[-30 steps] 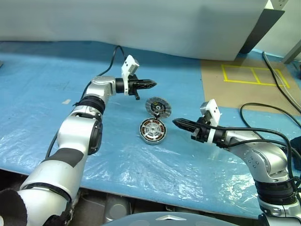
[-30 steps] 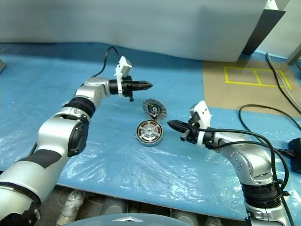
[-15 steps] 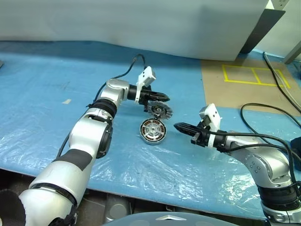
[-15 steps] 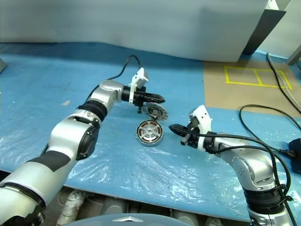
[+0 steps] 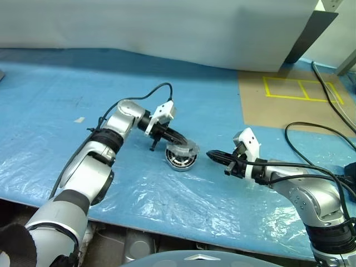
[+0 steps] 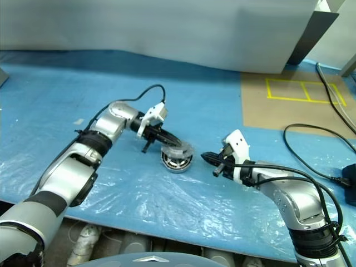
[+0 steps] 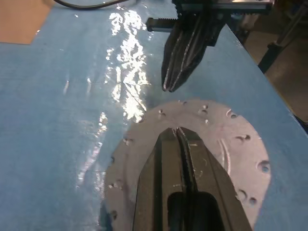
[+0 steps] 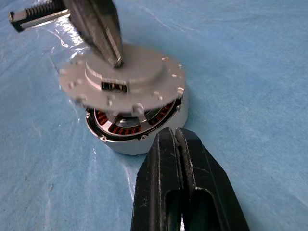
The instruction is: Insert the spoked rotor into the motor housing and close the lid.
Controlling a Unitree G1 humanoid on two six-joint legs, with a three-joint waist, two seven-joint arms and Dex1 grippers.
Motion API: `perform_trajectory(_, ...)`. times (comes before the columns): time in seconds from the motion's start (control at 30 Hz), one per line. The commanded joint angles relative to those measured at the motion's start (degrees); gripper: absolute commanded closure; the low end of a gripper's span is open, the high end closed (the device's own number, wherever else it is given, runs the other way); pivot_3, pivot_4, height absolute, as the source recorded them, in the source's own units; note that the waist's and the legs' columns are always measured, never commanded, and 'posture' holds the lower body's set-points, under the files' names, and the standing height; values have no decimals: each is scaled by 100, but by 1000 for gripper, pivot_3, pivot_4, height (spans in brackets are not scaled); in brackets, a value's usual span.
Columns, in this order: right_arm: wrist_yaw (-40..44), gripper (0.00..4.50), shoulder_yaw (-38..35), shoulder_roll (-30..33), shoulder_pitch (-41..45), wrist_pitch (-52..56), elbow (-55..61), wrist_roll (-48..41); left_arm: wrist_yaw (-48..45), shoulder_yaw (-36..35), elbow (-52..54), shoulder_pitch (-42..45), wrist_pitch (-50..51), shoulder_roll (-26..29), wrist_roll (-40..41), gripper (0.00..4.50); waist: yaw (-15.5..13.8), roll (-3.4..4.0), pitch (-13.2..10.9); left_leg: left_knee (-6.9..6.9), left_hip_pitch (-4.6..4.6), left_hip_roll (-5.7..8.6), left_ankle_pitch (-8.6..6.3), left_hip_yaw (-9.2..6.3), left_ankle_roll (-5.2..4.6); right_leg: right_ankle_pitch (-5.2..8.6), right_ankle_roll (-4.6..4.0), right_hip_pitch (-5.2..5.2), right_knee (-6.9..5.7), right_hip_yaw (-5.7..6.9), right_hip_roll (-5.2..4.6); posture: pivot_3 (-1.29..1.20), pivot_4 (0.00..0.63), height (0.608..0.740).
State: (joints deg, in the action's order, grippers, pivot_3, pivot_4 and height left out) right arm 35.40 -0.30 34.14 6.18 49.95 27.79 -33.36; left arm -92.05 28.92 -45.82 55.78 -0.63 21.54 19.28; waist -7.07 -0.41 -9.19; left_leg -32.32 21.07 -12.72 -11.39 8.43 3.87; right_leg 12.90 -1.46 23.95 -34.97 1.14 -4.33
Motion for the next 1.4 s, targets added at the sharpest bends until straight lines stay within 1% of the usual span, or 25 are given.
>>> perform_trajectory(0.03,19,4500,9,-12,113,-162,16,53,-45,502,696,-237,8,298,330,4446,1,0,0,0,0,-1,0,0,0,0,0,0,0,0,0,0,150,740)
perform_trajectory(0.17,27,4500,53,-25,151,-215,-68,101,-45,884,825,-523,-615,625,70,4446,6,1,0,-1,-3,-2,0,3,0,0,0,0,0,-2,1,0,150,740)
perform_trajectory(0.27,15,4500,130,-33,176,-260,-109,166,-45,873,587,-631,-1048,669,-252,4446,7,3,1,-2,-5,-2,0,4,1,0,0,0,0,-3,1,0,150,740)
perform_trajectory(0.33,23,4500,141,-54,205,-277,-139,177,-45,760,544,-634,-1067,630,-249,4446,4,5,2,-3,-11,-1,0,4,1,0,1,-8,0,-3,0,0,150,740)
perform_trajectory(0.43,59,4500,108,-99,297,-289,-191,141,-45,320,476,-505,-698,438,-108,4446,3,5,2,-7,-23,-1,0,4,1,0,0,-22,0,-4,0,0,150,740)
perform_trajectory(0.6,279,4500,-144,-184,503,-352,-149,-173,364,-828,38,253,-153,119,139,4446,9,6,0,-29,-16,-2,0,4,0,0,0,-22,-4,-7,0,0,150,740)
perform_trajectory(0.7,398,4500,-198,-153,640,-337,-100,-305,567,-1499,34,643,361,136,374,4446,14,6,0,-33,-16,-3,0,4,0,0,0,-22,-8,-8,0,0,150,740)
perform_trajectory(0.77,473,4500,-276,-109,723,-303,-58,-406,684,-1979,128,879,838,302,570,4446,46,7,0,-29,-17,-2,0,4,0,0,0,-22,-6,-9,2,0,150,740)
perform_trajectory(0.83,541,4500,-313,9,769,-209,-10,-475,761,-2310,284,952,1272,515,666,4446,115,8,-1,-22,-17,-1,0,4,0,0,0,-20,-6,-9,3,0,150,740)
perform_trajectory(0.9,636,4500,-260,226,801,-208,45,-401,748,-2506,503,806,1623,821,667,4446,158,9,-1,-9,-16,-2,0,4,0,0,0,-19,-2,-9,6,0,150,740)
perform_trajectory(1.03,687,4500,-236,369,934,-218,64,-430,746,-2603,970,138,1828,1306,456,4446,179,19,-2,12,-14,-3,-1,4,3,0,-1,-19,9,-7,10,0,150,740)
perform_trajectory(1.1,699,4500,-173,368,1017,-240,27,-398,800,-2684,1334,-236,2020,1470,490,4446,162,21,-3,10,-20,-3,-1,4,3,1,-1,-15,10,-3,9,0,150,740)
perform_trajectory(1.17,658,4500,-33,273,1156,-294,-104,-296,961,-2795,1751,-608,2276,1559,579,4446,153,18,-5,6,-8,-5,-1,3,3,1,-1,-11,11,3,7,0,150,740)
perform_trajectory(1.27,717,3915,445,106,1318,-508,-291,16,1248,-2938,2549,-1191,2671,1543,772,4500,138,17,-5,-2,2,-10,-1,1,3,2,-3,-7,2,13,4,0,150,740)
perform_trajectory(1.4,842,2561,858,-117,1484,-766,-619,288,1554,-3063,3347,-1681,3180,1482,1057,4500,157,18,-5,-10,0,-10,-1,2,2,14,-25,-7,-4,11,2,0,150,740)
